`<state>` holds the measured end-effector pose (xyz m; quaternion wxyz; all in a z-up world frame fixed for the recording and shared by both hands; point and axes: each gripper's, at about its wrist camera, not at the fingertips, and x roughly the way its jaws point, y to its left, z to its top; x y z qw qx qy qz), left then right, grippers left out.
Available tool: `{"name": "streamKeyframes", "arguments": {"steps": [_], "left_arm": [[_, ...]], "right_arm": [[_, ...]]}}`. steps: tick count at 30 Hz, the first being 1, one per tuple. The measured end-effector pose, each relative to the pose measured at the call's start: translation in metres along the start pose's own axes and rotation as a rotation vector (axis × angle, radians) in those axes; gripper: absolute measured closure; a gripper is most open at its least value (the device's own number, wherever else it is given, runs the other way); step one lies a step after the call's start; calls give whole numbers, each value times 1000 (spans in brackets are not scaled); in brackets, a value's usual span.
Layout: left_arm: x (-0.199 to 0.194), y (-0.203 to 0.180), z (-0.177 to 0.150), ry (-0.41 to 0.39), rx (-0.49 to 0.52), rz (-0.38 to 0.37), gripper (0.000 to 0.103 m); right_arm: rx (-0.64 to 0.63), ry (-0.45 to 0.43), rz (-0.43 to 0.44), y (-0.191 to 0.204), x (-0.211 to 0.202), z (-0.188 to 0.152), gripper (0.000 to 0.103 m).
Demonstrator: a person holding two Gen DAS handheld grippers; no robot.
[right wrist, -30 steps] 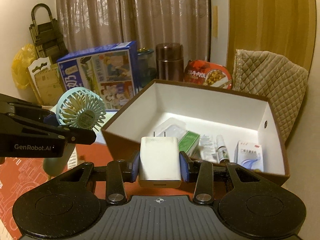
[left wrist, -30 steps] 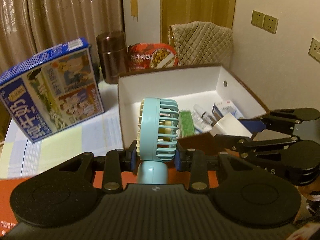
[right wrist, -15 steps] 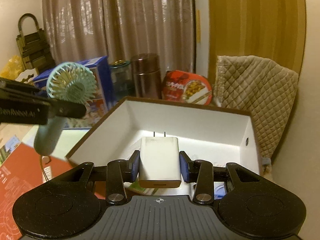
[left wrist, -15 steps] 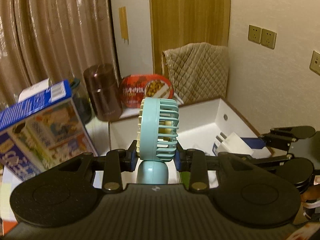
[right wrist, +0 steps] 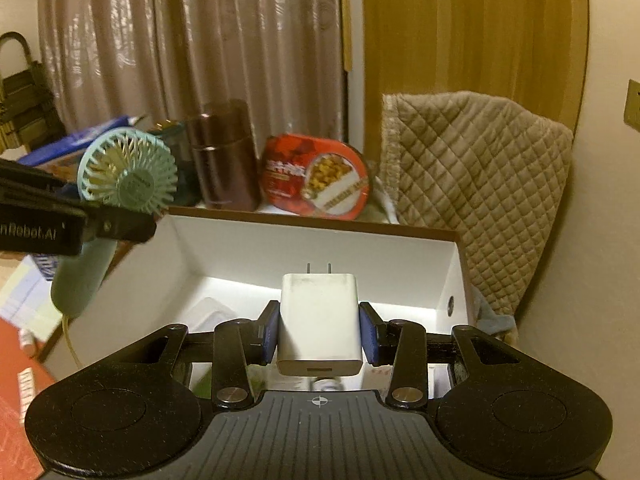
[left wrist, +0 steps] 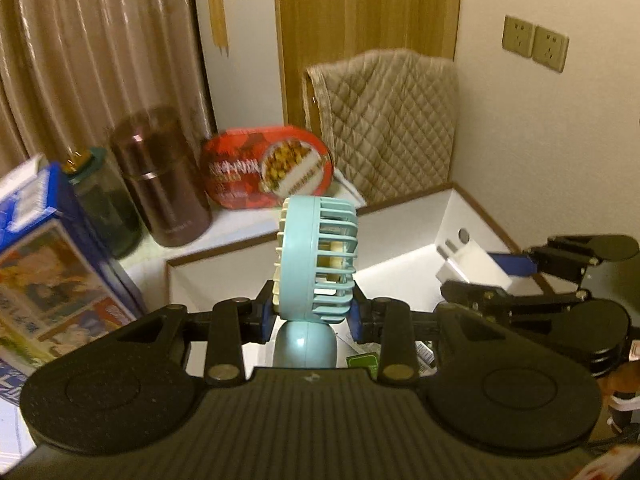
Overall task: Organize rigid objects
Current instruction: 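Lower both tools into the box and open them to release fan and charger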
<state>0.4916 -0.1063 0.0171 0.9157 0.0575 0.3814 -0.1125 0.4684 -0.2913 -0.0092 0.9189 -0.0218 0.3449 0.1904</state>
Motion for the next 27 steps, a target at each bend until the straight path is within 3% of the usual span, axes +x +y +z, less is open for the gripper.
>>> {"name": "streamKeyframes", "arguments": {"steps": [14,27], "left_arm": [[97,-11,1,159,1,-51,72],[132,-12,3,197,-8,-45,69]], "right_arm": [[39,114,-37,-27,68,2,65],[70,168,-42,-37,90,6,65]]}}
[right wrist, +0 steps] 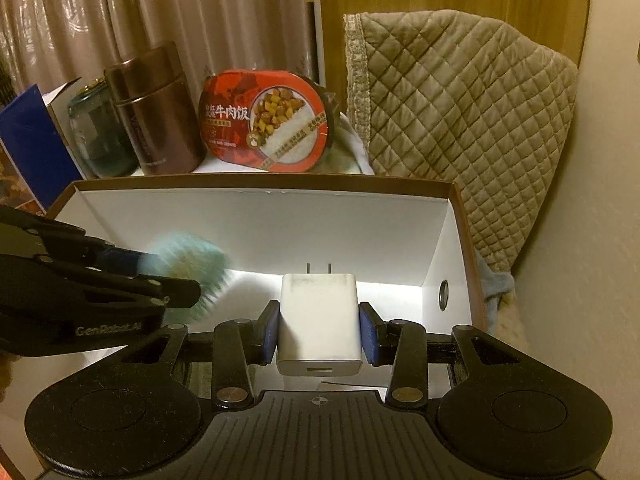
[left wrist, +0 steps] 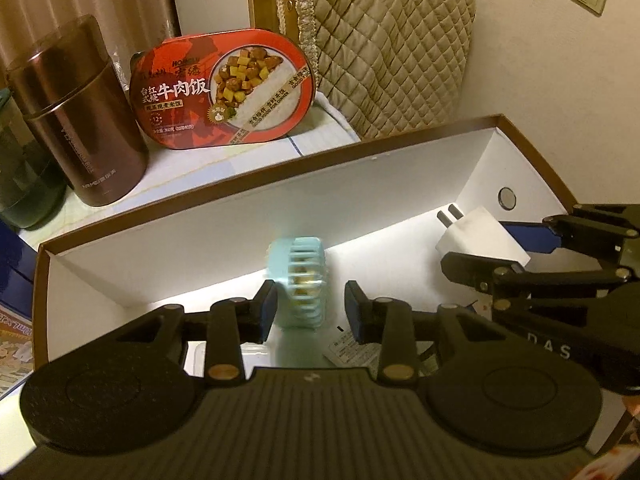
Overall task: Organize rigid objects
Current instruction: 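Lower both tools into the box and open them to release fan and charger, then move both open tools out of the box back over the mat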
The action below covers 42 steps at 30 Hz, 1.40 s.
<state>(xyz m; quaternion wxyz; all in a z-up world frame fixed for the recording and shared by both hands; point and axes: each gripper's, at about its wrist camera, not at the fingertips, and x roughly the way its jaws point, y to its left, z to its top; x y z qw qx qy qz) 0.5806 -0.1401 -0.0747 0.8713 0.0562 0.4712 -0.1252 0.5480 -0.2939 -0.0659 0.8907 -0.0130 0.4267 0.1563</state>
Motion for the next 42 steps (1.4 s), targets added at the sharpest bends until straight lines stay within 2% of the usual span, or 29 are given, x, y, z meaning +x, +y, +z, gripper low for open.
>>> {"name": "streamKeyframes", "arguments": {"steps": [4,9,16,28,36,42], "left_arm": [[-3,2,-1,-2,1,6,66],[-9,9,-6,1,-11,12,62],[-27,17,-15,-17,-26,7,50],[-56,13,-24,-44,-34,15,49],[-88,5,-30,-81,-39,-3,49],[-114,2,-43,-106,-53,-1,49]], "right_arm": [[0,-3,1,0,1,2,66],[6,-52,-2,-1,-3,7,65],[27,-25,7,-5,-11,3,65],[58,-11,36,-2,-36,-15,63],[74,-42,46,8,-67,-24,50],[76,-65,36,17,-92,-32,44]]}}
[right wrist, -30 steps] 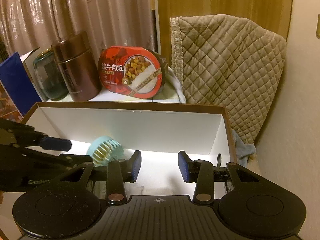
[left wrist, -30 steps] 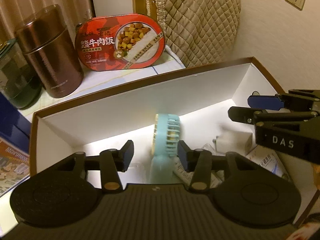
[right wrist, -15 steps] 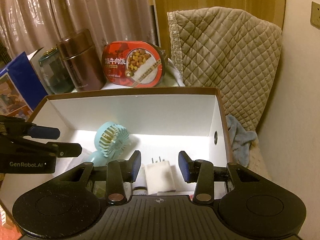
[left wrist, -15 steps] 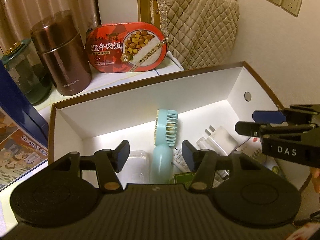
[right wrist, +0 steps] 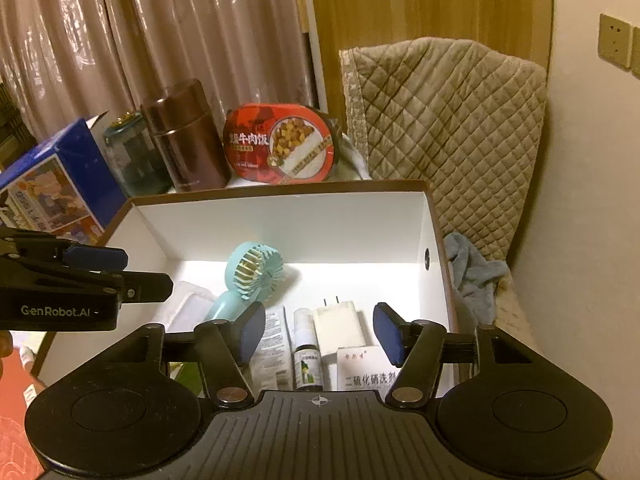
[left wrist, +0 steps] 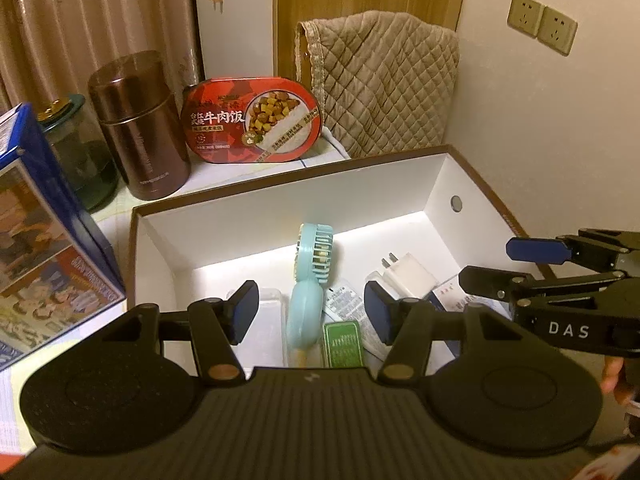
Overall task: Organize rigid objects
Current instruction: 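Move both open tools out of the box back over the mat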
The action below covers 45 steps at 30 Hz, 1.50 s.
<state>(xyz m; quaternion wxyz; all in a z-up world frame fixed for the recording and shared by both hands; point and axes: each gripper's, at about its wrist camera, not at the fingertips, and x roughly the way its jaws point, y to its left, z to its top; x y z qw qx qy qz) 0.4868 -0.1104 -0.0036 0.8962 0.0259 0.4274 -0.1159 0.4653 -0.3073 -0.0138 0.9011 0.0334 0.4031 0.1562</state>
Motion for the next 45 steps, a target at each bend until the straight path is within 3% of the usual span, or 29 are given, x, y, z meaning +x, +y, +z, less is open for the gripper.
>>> {"name": "streamKeyframes", "arguments": {"steps": [10,25,45], "left_arm": [[-54,6,-45,-14,-34,16,48],[-129,39,-121,-26,-133,53,48],[-179,80,-216,37,-228,98,49]], "right_arm": [[22,-20,51,17,-43,-24,40],[-23,7,126,73,-88,-75,40],[-95,110,241,164,-91,-137,40]]}}
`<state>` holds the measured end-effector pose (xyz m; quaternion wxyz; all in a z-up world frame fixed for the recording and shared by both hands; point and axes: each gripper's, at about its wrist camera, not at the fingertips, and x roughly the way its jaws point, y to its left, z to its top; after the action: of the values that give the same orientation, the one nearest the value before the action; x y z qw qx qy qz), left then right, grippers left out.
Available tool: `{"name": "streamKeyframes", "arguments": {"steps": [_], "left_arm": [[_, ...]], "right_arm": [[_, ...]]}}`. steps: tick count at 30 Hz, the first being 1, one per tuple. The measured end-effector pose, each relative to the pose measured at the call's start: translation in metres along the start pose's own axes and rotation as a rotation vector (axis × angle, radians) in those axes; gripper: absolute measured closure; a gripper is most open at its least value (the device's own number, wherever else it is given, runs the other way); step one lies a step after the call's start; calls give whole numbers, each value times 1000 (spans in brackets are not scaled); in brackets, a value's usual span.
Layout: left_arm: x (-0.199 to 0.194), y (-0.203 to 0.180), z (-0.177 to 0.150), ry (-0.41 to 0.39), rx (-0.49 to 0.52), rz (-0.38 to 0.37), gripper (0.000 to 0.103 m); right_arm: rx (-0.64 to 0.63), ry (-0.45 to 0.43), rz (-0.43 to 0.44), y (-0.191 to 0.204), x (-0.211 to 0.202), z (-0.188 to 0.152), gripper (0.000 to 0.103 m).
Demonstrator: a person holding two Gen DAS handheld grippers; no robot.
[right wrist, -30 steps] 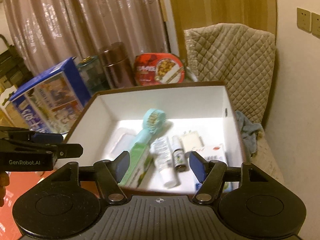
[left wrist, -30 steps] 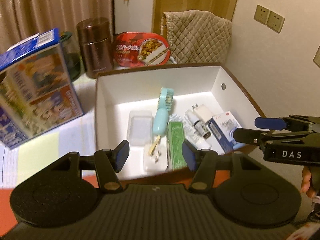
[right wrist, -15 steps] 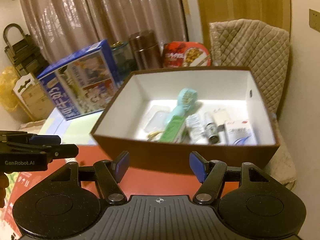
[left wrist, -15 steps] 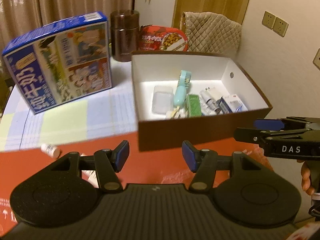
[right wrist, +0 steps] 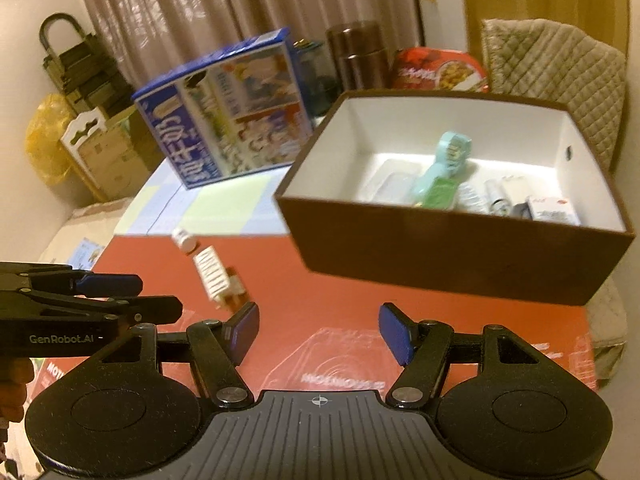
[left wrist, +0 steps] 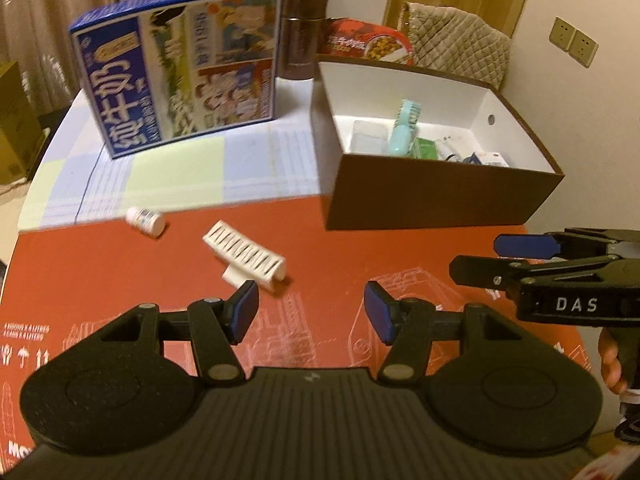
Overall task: Organize rigid objects
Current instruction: 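Move both open tools out of the box back over the mat, then grasp the white plastic clip with the right tool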
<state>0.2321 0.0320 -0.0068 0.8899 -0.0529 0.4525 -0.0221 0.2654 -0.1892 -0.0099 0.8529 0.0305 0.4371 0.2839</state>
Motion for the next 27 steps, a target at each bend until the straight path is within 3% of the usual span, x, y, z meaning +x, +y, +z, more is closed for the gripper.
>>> {"name": "streamKeyframes", "arguments": {"steps": [14,27], "left_arm": [[-5,54,-30,41,-115,65,49],[15,90,-33,57,-164,92,49]], "right_arm": [[-76,80,76,53,46,-14,40],[-164,86,110,75,97,-6,40]]}}
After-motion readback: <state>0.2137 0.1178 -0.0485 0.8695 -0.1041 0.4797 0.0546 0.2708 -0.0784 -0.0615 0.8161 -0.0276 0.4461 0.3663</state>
